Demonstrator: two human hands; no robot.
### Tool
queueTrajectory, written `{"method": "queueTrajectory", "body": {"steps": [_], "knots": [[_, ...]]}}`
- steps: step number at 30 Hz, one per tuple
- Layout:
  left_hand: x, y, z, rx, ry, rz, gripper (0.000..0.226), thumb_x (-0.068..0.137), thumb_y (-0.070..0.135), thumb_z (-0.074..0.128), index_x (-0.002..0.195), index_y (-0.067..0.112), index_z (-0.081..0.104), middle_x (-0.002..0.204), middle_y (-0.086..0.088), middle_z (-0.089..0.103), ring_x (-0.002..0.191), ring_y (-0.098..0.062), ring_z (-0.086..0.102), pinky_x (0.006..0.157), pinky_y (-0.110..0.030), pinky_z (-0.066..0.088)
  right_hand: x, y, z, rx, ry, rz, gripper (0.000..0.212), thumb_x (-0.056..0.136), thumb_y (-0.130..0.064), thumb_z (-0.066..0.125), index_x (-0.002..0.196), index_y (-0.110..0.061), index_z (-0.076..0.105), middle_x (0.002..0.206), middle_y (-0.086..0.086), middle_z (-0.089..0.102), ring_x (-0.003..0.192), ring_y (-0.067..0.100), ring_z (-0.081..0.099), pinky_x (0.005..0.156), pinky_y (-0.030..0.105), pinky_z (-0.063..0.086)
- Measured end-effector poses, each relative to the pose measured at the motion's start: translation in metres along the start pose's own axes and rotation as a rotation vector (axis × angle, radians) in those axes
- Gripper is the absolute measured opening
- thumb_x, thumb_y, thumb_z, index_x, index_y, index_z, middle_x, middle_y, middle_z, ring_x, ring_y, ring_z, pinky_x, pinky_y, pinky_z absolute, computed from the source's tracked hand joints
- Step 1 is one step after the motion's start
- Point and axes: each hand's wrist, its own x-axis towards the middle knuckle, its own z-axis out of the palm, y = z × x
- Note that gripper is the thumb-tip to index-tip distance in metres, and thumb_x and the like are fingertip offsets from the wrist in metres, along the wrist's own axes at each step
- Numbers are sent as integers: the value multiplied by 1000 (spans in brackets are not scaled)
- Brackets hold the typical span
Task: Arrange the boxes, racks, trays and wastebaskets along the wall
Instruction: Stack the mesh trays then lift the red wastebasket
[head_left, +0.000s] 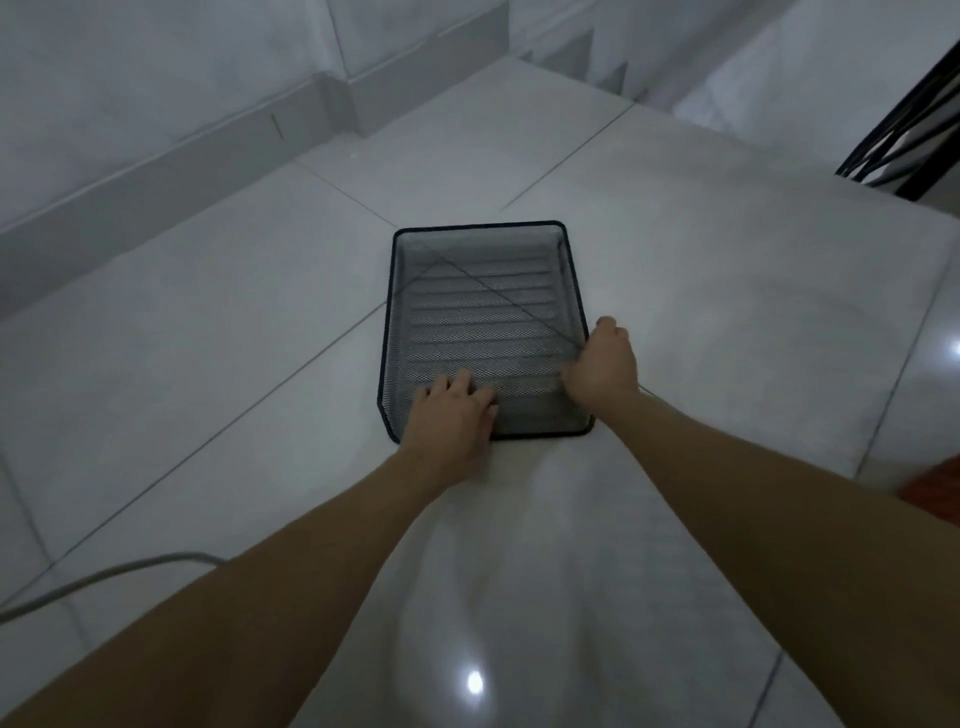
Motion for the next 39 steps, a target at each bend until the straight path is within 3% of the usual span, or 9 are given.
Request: {"method": "queueTrajectory", "body": {"steps": [2, 5, 9, 14, 17, 21, 27, 32, 39], "knots": [[3, -14, -6, -50, 79, -35, 27, 99, 32, 42, 114, 19, 61, 120, -5, 54, 112, -25, 44, 93, -40, 35, 1, -9, 1, -30, -56, 82, 39, 87, -7, 64, 121, 1, 47, 122, 22, 54, 108, 35, 58, 82, 35, 47], [6, -45, -16, -55, 189, -215, 36, 87, 18, 56, 123, 18, 59, 143, -15, 43, 134, -33, 32, 108, -47, 28, -4, -22, 1, -13, -57, 104, 43, 90, -11, 62, 126, 2, 41, 120, 20, 57, 105, 34, 59, 80, 37, 47], [3, -87, -33, -253, 39, -494, 55, 89, 13, 51, 143, 17, 38, 159, -22, 10, 146, -39, 12, 114, -54, 22, -14, -43, -9, 38, 92, -46, 28, 94, -4, 48, 120, -3, 38, 91, 11, 56, 77, 26, 53, 64, 36, 41], [-13, -122, -65, -536, 145, -390, 50, 98, 15, 47, 146, 20, 32, 136, -19, 43, 112, -34, 56, 91, -36, 47, -28, -77, -12, 162, 153, -238, 14, 98, -6, 42, 111, -7, 41, 78, -1, 50, 74, 23, 52, 61, 33, 39], [-21, -145, -106, -684, 383, -441, 48, 101, 15, 42, 143, 35, 29, 113, -7, 57, 88, -29, 67, 74, -47, 59, -33, -111, -8, 286, 170, -276, 10, 101, -13, 42, 111, -10, 44, 85, 3, 56, 80, 26, 58, 68, 40, 49], [-43, -178, -173, -713, 498, -511, 47, 105, 13, 34, 144, 36, 27, 100, -5, 63, 60, -25, 65, 42, -29, 51, -44, -163, 2, 463, 177, -303, 7, 100, -20, 47, 105, -15, 46, 88, 6, 63, 78, 26, 65, 72, 45, 56], [-114, -238, -255, -633, 626, -626, 43, 105, 13, 32, 141, 36, 36, 95, -3, 62, 54, -21, 60, 44, -28, 47, -88, -270, 24, 552, 126, -388, 7, 94, -22, 52, 98, -20, 46, 88, 7, 66, 73, 29, 67, 68, 46, 58], [-213, -290, -323, -544, 767, -741, 42, 103, 11, 34, 137, 35, 42, 93, -2, 65, 56, -24, 62, 47, -30, 48, -151, -369, 45, 718, -77, -509, 15, 88, -21, 59, 89, -32, 48, 91, 3, 68, 75, 25, 69, 65, 48, 60], [-334, -341, -404, -501, 955, -787, 42, 103, 8, 36, 135, 34, 46, 93, -7, 67, 53, -24, 60, 48, -32, 51, -260, -475, 43, 893, -252, -705, 20, 91, -14, 57, 100, -30, 50, 89, 4, 70, 69, 20, 68, 53, 39, 58]]}}
